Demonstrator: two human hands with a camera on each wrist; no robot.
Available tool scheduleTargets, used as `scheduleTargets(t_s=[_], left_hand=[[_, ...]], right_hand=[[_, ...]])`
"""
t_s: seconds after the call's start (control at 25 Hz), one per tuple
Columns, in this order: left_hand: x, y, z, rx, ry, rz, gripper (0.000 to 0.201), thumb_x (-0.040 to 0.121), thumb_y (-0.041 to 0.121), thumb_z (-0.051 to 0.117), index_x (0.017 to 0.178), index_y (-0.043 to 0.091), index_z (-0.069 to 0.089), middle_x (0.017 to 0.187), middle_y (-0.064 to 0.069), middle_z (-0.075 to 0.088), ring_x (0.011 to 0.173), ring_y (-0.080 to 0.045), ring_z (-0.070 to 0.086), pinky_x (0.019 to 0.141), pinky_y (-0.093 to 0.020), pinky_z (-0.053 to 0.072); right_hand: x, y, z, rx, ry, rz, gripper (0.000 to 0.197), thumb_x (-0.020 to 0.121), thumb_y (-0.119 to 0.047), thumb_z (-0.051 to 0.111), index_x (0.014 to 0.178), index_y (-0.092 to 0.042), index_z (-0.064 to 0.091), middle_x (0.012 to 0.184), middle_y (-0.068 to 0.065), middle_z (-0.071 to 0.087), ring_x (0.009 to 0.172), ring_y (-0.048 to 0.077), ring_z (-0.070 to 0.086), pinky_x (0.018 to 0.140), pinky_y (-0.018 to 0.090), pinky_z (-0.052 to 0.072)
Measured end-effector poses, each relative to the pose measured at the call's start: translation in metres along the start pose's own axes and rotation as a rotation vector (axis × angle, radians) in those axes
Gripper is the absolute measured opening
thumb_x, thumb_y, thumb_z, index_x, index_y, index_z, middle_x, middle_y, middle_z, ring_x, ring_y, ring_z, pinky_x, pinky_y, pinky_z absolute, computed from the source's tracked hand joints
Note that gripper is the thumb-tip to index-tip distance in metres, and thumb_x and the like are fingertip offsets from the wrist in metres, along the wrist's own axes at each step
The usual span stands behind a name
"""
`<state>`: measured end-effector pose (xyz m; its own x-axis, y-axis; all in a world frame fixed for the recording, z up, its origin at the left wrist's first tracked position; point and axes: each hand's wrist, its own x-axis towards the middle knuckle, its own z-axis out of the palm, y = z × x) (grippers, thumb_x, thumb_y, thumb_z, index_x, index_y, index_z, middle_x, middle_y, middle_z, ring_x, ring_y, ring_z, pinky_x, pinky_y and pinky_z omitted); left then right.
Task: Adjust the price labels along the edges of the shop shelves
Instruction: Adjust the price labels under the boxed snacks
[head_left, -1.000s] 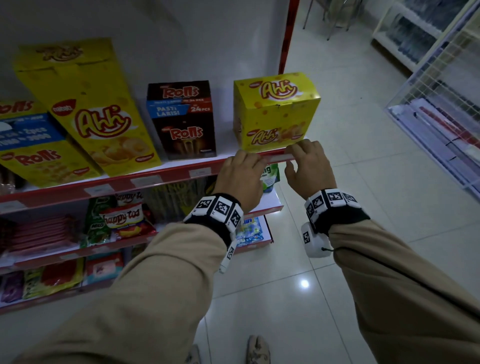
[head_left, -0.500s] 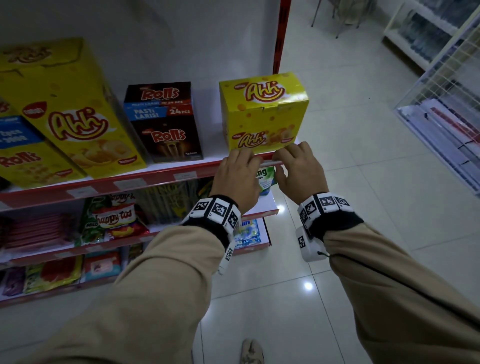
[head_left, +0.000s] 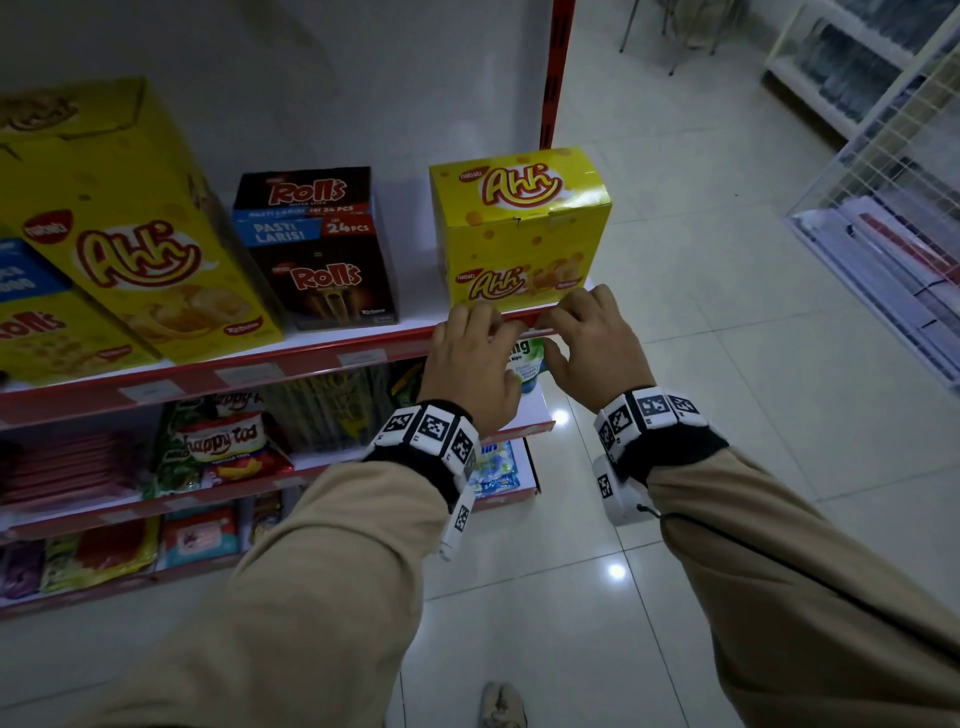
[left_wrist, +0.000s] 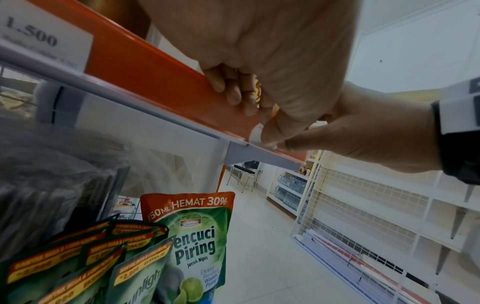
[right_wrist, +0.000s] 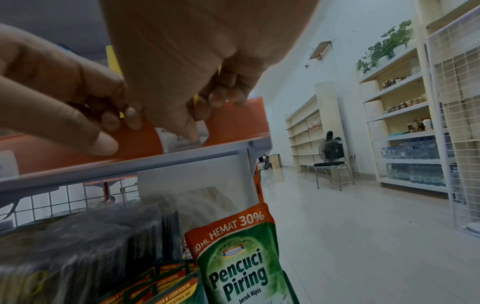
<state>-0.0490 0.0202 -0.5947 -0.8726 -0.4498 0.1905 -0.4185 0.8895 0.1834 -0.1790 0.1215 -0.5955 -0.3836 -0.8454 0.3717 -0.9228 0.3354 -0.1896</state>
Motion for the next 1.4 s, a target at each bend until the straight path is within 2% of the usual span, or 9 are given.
scheduleTargets(t_s=[0.16, 0.36, 0.52, 0.64, 0.8, 1.0, 1.08, 1.24, 1.4], left_hand=[[0.002, -0.006, -0.002, -0.096, 0.013, 0.004, 0.042, 0.088, 0.03, 0.053, 0.127, 0.016, 0.051, 0.12, -0.006, 0.052, 0.115, -0.026, 0.041, 0.095, -0.037, 0.034], [0.01, -0.008, -0.008, -0.418, 0.107, -0.09, 0.038, 0.098, 0.04, 0.043, 0.124, 0.016, 0.055, 0.107, -0.003, 0.065, 0.105, -0.023, 0.05, 0.086, -0.035, 0.041], [0.009, -0.01, -0.008, -0.517, 0.165, -0.112, 0.034, 0.098, 0.043, 0.042, 0.107, 0.015, 0.06, 0.099, -0.003, 0.066, 0.097, -0.022, 0.052, 0.075, -0.032, 0.043], [0.01, -0.013, -0.005, -0.468, 0.155, -0.102, 0.024, 0.097, 0.033, 0.048, 0.097, 0.012, 0.061, 0.093, -0.006, 0.064, 0.092, -0.025, 0.049, 0.069, -0.031, 0.036], [0.01, -0.013, -0.004, -0.487, 0.175, -0.115, 0.018, 0.096, 0.025, 0.051, 0.091, 0.01, 0.06, 0.089, -0.008, 0.063, 0.09, -0.026, 0.049, 0.069, -0.033, 0.038], [0.012, -0.014, -0.005, -0.458, 0.164, -0.129, 0.019, 0.096, 0.026, 0.05, 0.093, 0.01, 0.061, 0.091, -0.008, 0.063, 0.091, -0.025, 0.048, 0.069, -0.029, 0.032], [0.012, -0.013, -0.006, -0.442, 0.154, -0.133, 0.02, 0.096, 0.027, 0.05, 0.094, 0.011, 0.061, 0.092, -0.007, 0.063, 0.092, -0.025, 0.048, 0.07, -0.029, 0.034], [0.012, -0.013, -0.005, -0.408, 0.14, -0.127, 0.021, 0.097, 0.028, 0.049, 0.094, 0.011, 0.061, 0.095, -0.006, 0.063, 0.094, -0.024, 0.048, 0.072, -0.029, 0.033], [0.011, -0.011, -0.004, -0.39, 0.146, -0.118, 0.02, 0.097, 0.027, 0.048, 0.095, 0.011, 0.061, 0.096, -0.006, 0.062, 0.094, -0.024, 0.048, 0.074, -0.03, 0.033]], right_hand=[[0.009, 0.006, -0.01, 0.244, -0.03, 0.133, 0.008, 0.082, -0.009, 0.066, 0.088, -0.006, 0.068, 0.108, 0.017, 0.056, 0.103, 0.033, 0.051, 0.078, 0.039, 0.047], [0.014, 0.008, -0.025, 0.649, 0.056, 0.342, 0.005, 0.086, -0.014, 0.067, 0.085, -0.015, 0.061, 0.08, 0.002, 0.065, 0.067, 0.003, 0.056, 0.062, 0.009, 0.042], [0.015, -0.002, -0.023, 0.809, -0.069, 0.35, 0.003, 0.09, -0.011, 0.062, 0.09, -0.014, 0.063, 0.074, 0.001, 0.064, 0.064, 0.008, 0.062, 0.06, 0.014, 0.046], [0.017, -0.007, -0.018, 0.842, -0.1, 0.347, 0.005, 0.089, -0.009, 0.063, 0.093, -0.011, 0.066, 0.072, 0.003, 0.065, 0.063, 0.006, 0.062, 0.063, 0.017, 0.049], [0.015, -0.01, -0.013, 0.959, -0.083, 0.494, 0.026, 0.079, -0.012, 0.076, 0.1, -0.004, 0.065, 0.07, 0.005, 0.063, 0.062, 0.01, 0.063, 0.066, 0.024, 0.056], [0.011, -0.007, -0.015, 1.103, -0.134, 0.537, 0.035, 0.078, 0.001, 0.073, 0.111, 0.002, 0.062, 0.085, 0.029, 0.066, 0.074, 0.028, 0.067, 0.071, 0.031, 0.06], [0.011, -0.004, -0.017, 1.115, -0.169, 0.546, 0.037, 0.08, 0.004, 0.069, 0.115, 0.001, 0.059, 0.091, 0.032, 0.067, 0.074, 0.024, 0.069, 0.073, 0.033, 0.06], [0.01, 0.003, -0.018, 0.974, -0.223, 0.516, 0.036, 0.082, 0.009, 0.062, 0.115, -0.006, 0.06, 0.089, 0.024, 0.07, 0.074, 0.018, 0.071, 0.071, 0.03, 0.059], [0.011, 0.003, -0.024, 0.736, -0.078, 0.39, 0.034, 0.077, 0.001, 0.062, 0.106, -0.015, 0.066, 0.086, 0.006, 0.072, 0.078, 0.013, 0.068, 0.069, 0.014, 0.051]])
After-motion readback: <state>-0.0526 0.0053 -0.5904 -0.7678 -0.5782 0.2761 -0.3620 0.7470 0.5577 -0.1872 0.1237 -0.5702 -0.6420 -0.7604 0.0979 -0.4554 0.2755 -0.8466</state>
